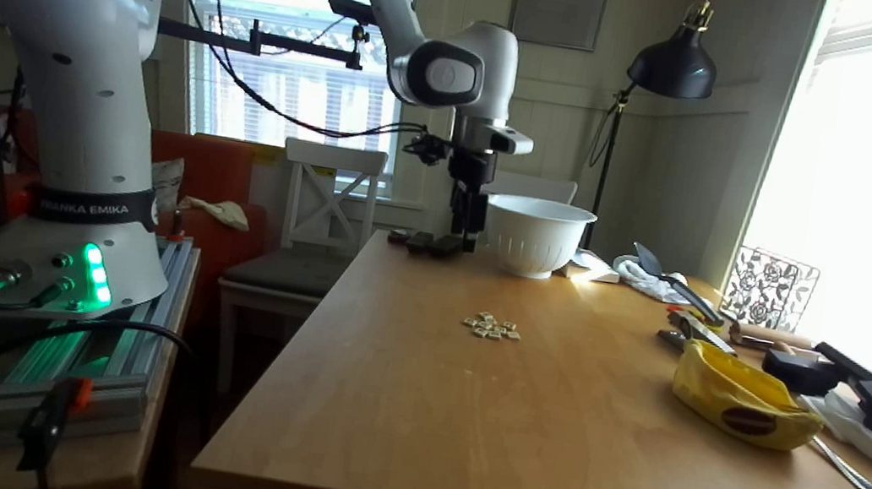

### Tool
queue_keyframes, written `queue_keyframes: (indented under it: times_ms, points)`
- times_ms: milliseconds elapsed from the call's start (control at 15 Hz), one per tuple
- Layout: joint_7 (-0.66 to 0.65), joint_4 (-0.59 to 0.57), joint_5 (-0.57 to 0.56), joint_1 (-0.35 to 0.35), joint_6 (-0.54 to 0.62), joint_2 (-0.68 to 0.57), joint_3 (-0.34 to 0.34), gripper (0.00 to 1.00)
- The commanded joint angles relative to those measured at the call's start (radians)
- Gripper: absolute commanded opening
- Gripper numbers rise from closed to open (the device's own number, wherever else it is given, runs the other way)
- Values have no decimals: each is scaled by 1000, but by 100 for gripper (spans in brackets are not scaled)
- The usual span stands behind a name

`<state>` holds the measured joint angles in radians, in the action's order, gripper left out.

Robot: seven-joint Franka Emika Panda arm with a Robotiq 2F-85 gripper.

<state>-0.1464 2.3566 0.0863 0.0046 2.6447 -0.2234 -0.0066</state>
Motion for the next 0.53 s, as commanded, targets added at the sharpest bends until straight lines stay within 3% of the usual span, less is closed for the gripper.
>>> queue_keyframes:
  times_ms: [0, 67, 467]
  points:
    - [-5, -107, 8, 9, 65, -154, 8, 100]
    - [-1, -41, 1, 6, 46, -79, 1, 100]
    - [-1, -57, 1, 6, 51, -100, 0, 100]
